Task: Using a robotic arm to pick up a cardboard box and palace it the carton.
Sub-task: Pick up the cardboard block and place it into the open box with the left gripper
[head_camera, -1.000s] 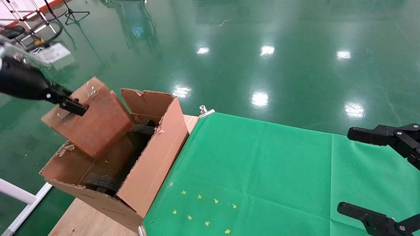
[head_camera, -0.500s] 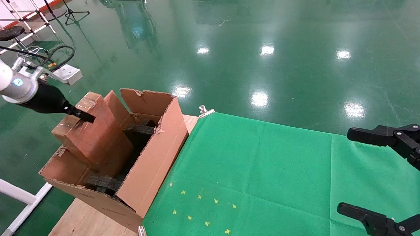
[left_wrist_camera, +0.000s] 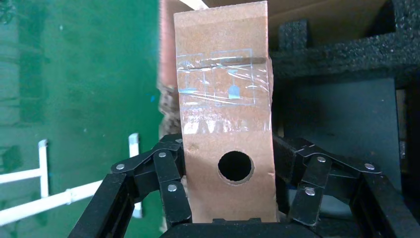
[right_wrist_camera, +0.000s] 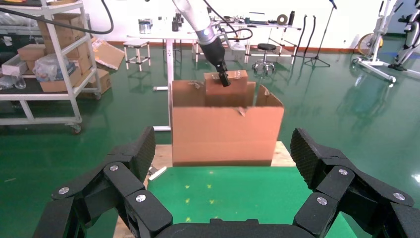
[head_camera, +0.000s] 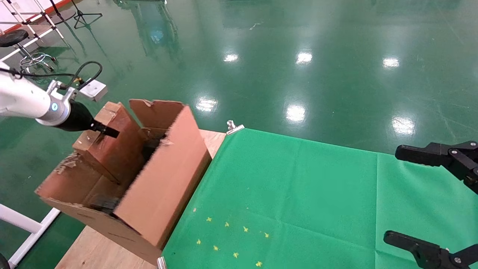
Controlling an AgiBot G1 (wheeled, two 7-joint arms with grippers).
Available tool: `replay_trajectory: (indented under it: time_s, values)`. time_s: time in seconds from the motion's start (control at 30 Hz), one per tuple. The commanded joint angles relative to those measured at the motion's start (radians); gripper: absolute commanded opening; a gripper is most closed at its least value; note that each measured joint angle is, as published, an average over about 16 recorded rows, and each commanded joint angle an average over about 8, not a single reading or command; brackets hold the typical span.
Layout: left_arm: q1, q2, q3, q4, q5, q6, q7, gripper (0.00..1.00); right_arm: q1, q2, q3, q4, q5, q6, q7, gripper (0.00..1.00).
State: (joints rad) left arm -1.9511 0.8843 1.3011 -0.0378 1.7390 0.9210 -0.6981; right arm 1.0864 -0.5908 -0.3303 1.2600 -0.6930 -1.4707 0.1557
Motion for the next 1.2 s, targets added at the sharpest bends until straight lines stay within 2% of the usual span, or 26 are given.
replay_trajectory:
  time_s: [0.03, 0.4, 0.67, 1.2]
  values:
    - [0.016, 0.002, -0.001, 0.009, -0.002, -0.025, 0.001, 0.00, 0.000, 0.000, 0.000, 0.000, 0.000, 0.000, 0.000, 1.00]
    - [0.003, -0.007, -0.004, 0.024, -0.008, 0.097, 0.027, 0.00, 0.000, 0.000, 0.000, 0.000, 0.000, 0.000, 0.000, 1.00]
    - [0.031, -0.014, 0.003, 0.038, 0.003, 0.184, 0.043, 0.00, 0.000, 0.000, 0.000, 0.000, 0.000, 0.000, 0.000, 1.00]
    - [0.068, -0.017, -0.004, 0.020, -0.006, 0.082, 0.079, 0.00, 0.000, 0.000, 0.000, 0.000, 0.000, 0.000, 0.000, 1.00]
